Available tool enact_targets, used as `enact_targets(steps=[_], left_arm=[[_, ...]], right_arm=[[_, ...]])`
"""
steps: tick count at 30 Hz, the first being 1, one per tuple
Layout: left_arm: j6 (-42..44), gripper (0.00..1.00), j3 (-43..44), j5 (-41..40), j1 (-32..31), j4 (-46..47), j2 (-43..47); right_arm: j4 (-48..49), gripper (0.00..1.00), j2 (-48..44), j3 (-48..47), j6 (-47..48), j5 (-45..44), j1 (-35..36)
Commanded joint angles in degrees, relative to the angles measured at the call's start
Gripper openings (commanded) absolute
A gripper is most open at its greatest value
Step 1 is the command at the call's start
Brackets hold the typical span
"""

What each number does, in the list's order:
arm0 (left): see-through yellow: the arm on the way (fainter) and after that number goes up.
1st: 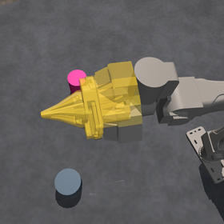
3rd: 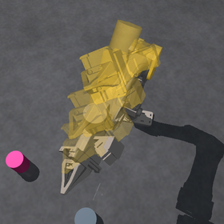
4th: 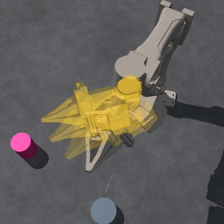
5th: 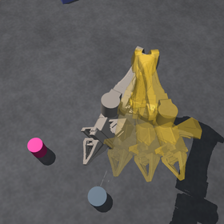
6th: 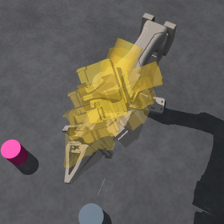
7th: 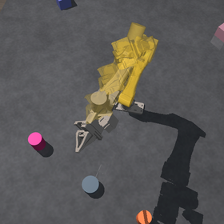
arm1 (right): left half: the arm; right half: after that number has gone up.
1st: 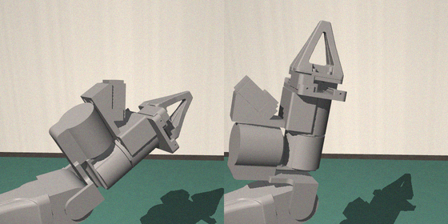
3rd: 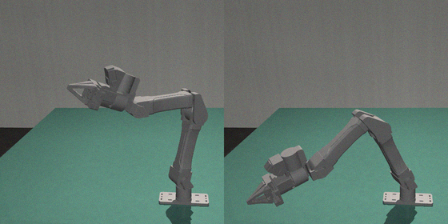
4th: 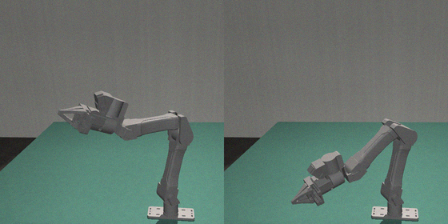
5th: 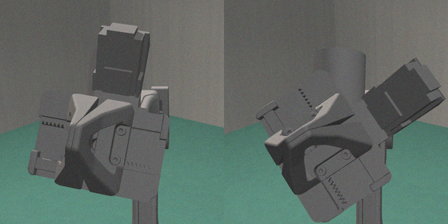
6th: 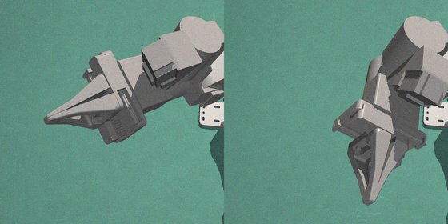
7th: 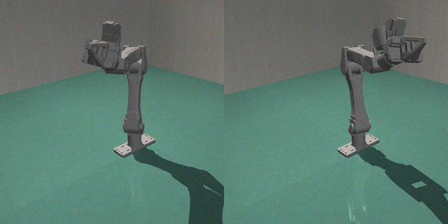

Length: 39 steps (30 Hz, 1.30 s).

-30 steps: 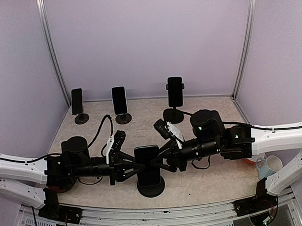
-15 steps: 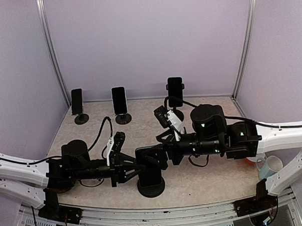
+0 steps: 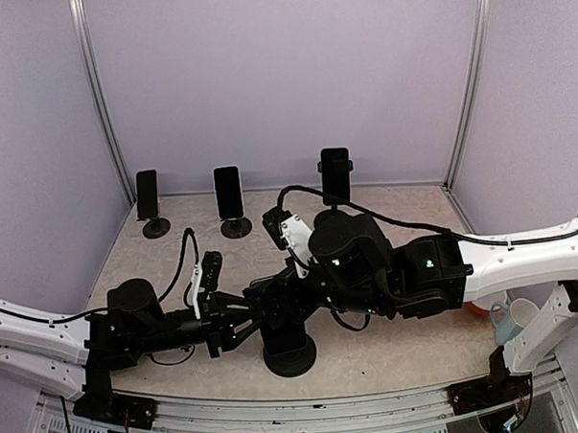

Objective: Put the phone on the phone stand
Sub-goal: Move the phone stand with the phone to the center of the board.

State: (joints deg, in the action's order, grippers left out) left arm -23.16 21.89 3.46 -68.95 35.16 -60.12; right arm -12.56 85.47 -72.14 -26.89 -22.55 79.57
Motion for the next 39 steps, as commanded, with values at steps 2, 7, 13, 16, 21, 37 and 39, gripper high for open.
enact_targets(steps=[2, 7, 13, 16, 21, 37, 39], left_arm=[[-0.3, 0.38, -0.6, -2.0, -0.2, 2.0, 2.3], [-0.5, 0.5, -1.3, -1.7, -0.2, 2.6, 2.6], [-0.8, 0.54, -3.1, -2.5, -0.2, 3.8, 3.8], [-0.9, 0.56, -4.1, -2.9, -0.1, 4.5, 4.7], [-1.0, 0.57, -5.4, -3.8, -0.2, 4.6, 6.7], [-1.0, 0.56, -6.3, -4.9, -0.2, 4.4, 7.6], [-1.1, 0.56, -6.4, -4.8, -0.2, 4.5, 7.6]], right_arm=[[-3.2, 1.0, 2.4, -3.8, -1.6, -8.0, 2.2], [-4.9, 1.0, 3.8, -5.6, -3.3, -12.1, 3.2], [-12.6, 1.0, 7.6, -11.4, -9.9, -19.6, 5.1], [-17.4, 1.0, 10.1, -15.2, -13.3, -22.4, 6.1], [-22.5, 1.0, 13.6, -19.0, -17.4, -25.0, 7.2], [-26.4, 0.95, 15.3, -19.2, -24.9, -30.4, 8.7], [-25.5, 0.87, 14.8, -18.2, -25.2, -30.6, 8.8]])
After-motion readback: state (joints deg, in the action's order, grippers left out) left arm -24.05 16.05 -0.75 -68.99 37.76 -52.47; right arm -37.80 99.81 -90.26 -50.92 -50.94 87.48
